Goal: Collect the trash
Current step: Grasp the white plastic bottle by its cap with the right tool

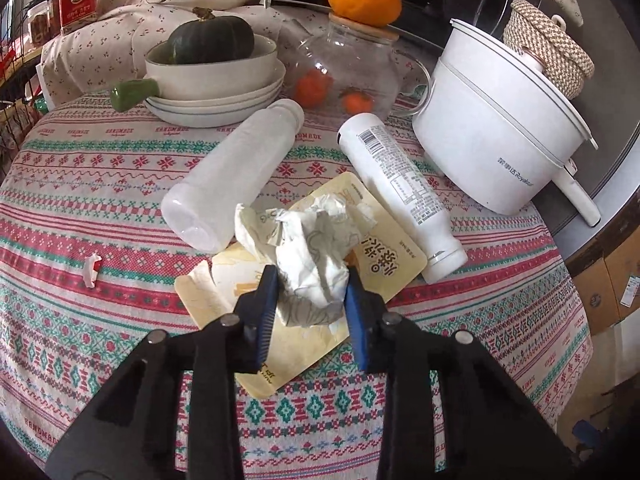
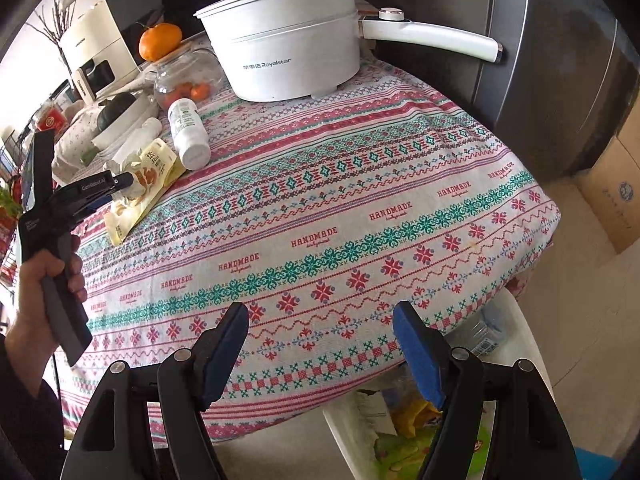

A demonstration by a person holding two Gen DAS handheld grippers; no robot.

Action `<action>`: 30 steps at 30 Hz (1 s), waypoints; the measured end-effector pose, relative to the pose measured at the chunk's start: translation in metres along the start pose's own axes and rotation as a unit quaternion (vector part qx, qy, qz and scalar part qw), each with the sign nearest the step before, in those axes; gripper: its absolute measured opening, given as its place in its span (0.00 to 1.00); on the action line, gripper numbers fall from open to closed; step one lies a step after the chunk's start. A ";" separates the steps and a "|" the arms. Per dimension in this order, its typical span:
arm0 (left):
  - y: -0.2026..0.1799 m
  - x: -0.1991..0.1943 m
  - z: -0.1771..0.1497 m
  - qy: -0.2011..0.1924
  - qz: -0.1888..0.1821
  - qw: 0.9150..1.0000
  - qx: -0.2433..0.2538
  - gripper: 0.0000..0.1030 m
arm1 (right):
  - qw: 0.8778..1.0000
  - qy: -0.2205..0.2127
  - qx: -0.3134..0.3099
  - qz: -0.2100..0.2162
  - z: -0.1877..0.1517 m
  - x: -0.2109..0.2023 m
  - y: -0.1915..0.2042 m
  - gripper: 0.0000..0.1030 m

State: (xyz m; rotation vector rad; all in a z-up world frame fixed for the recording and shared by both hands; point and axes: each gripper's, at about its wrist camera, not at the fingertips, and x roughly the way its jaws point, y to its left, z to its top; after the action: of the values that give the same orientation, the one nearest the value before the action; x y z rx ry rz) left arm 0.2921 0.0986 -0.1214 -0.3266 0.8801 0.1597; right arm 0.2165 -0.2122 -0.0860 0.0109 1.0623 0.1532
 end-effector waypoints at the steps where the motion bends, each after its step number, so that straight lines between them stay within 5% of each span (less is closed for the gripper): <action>1: 0.002 -0.004 -0.002 0.004 -0.001 1.000 0.002 0.32 | 1.000 0.000 -0.002 -0.001 0.000 0.001 0.003 0.74; 11: 0.042 -0.064 -0.007 0.041 -0.019 0.999 0.013 0.32 | 0.999 0.006 -0.035 0.005 0.015 0.025 0.050 0.74; 19: 0.077 -0.104 -0.009 0.043 -0.033 0.999 0.001 0.32 | 0.996 -0.027 -0.083 0.035 0.083 0.056 0.116 0.73; 26: 0.077 -0.114 -0.008 0.051 -0.059 0.997 -0.001 0.32 | 0.990 -0.038 -0.131 0.040 0.127 0.104 0.147 0.54; 30: 0.077 -0.112 -0.008 0.058 -0.065 0.996 -0.002 0.32 | 0.986 -0.040 -0.155 0.042 0.137 0.121 0.152 0.52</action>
State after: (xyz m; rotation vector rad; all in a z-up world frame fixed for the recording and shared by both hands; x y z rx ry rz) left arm 0.1953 0.1676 -0.0555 -0.3987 0.9704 0.0225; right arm 0.3753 -0.0375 -0.1121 -0.2186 0.9502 0.3897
